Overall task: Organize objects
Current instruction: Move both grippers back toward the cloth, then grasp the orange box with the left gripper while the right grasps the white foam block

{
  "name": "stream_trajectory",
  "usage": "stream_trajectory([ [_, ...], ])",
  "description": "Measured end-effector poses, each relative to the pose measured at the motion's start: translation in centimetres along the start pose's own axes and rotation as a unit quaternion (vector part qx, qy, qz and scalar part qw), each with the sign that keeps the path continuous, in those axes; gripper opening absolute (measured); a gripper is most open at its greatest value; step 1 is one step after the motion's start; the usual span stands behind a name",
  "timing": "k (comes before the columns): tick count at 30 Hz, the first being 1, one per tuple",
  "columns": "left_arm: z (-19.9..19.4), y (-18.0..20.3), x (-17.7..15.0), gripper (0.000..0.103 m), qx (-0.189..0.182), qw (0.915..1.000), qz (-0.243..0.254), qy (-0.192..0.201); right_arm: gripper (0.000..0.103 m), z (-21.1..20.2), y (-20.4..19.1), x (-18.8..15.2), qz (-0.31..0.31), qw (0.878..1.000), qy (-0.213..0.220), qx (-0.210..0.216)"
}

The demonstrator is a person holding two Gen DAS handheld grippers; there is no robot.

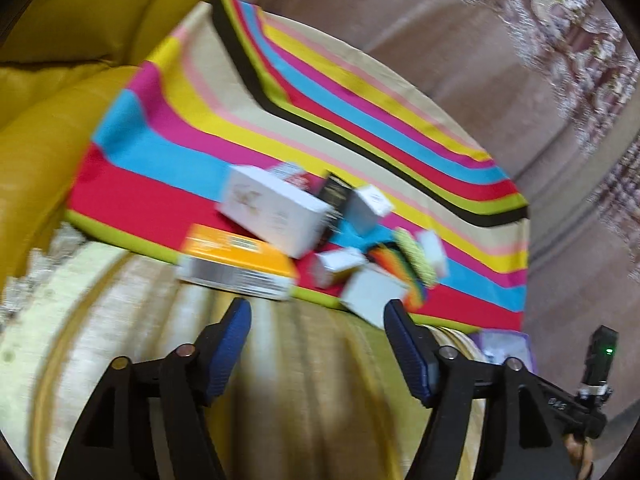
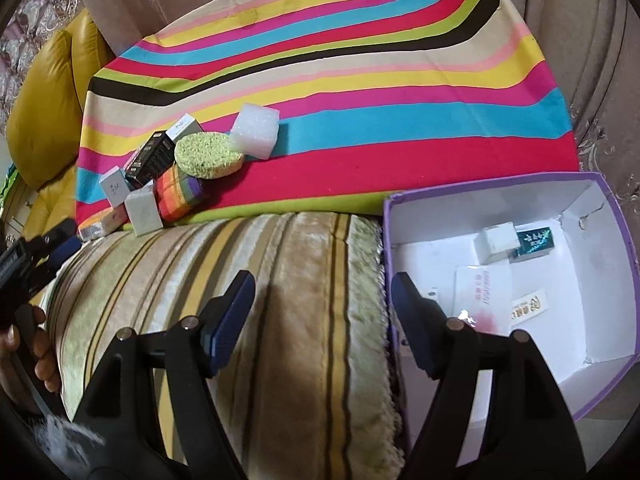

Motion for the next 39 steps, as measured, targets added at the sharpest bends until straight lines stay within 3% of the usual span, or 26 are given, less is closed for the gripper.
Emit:
stream_trajectory([
  [4, 0.1, -2.9, 0.9, 0.079, 0.061, 0.9981, -0.01, 0.001, 0.074, 0.8, -0.6, 0.7, 0.003, 1.0, -0.003, 0.007],
  [9, 1.4, -3.9, 1.2, 0.082, 0.091, 0.9954, -0.002, -0.028, 0.074, 1.9, -1.1, 1.5, 0.012, 1.0, -0.016, 0.021],
  [16, 3.8, -3.0, 2.1, 0.084, 0.13, 0.9879, 0.055, -0.065, 0.074, 3.0, -3.1, 4.1, -0.005, 1.0, -0.009, 0.029],
  [27, 6.3, -3.1, 2.6, 0.084, 0.141, 0.9829, 0.067, -0.098, 0.079, 6.3, -6.6, 10.0, -0.032, 0.999, 0.004, 0.044],
  [29, 6.6, -3.1, 2.5, 0.079, 0.145, 0.9816, 0.072, -0.101, 0.079, 7.2, -7.1, 11.0, -0.028, 0.998, 0.002, 0.055],
  [39, 6.5, -2.7, 2.1, 0.078, 0.14, 0.9825, 0.077, -0.096, 0.079, 10.7, -7.4, 13.3, 0.02, 0.993, -0.023, 0.11],
])
Point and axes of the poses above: each gripper's, at about its wrist camera, not at the fingertips, and z roughly the way its jaws point, y to its right, x to its top, the point moved 8 cm from there along z, roughly the way its jaws point, and after that the axes turned 6 degrees about -y, right-handed, at the moved point
